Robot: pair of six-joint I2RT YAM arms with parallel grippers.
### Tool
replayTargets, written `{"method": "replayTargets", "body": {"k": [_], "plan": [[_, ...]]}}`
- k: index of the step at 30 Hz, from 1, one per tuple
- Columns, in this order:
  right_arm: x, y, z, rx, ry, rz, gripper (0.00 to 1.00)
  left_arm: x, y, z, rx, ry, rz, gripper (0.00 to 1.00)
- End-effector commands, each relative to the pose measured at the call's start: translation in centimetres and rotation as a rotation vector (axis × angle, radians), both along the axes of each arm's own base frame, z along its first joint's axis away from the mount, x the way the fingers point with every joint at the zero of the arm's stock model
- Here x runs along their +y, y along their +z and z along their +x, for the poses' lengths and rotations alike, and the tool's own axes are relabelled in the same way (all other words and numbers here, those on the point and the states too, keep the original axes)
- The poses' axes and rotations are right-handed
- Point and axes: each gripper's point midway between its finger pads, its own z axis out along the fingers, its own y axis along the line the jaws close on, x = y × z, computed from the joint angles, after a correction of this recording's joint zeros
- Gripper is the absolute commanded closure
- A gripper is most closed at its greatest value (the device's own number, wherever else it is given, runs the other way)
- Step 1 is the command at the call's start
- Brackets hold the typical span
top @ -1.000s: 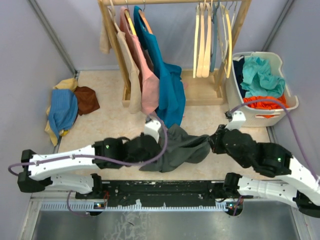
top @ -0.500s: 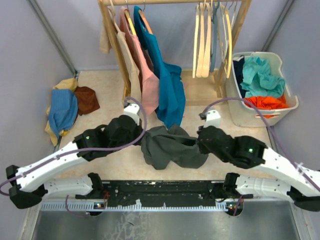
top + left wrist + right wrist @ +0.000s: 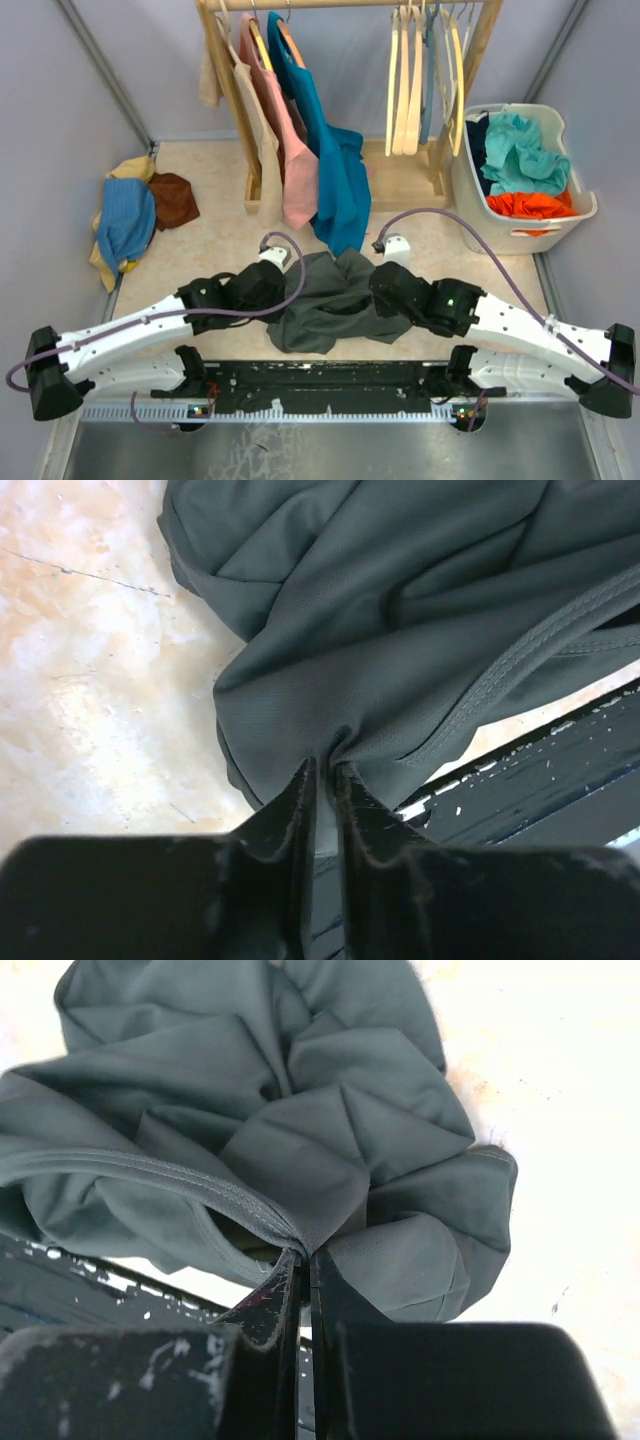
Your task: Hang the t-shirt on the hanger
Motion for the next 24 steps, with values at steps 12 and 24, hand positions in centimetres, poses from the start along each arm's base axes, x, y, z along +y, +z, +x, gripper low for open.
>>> {"method": "replayTargets", "body": {"k": [12,24], "plan": [[0.8,-0.9,3.3,-0.009,-0.066,0.085,1.00,-5.3,11.9,5.8,-0.207,-0.034,-0.202,0.53],[0.7,-1.4,2.8,0.008,-0.067,0.097,1.00,-11.8,29.7,11.0,-0.535,-0.093,-0.422,0.39]]}}
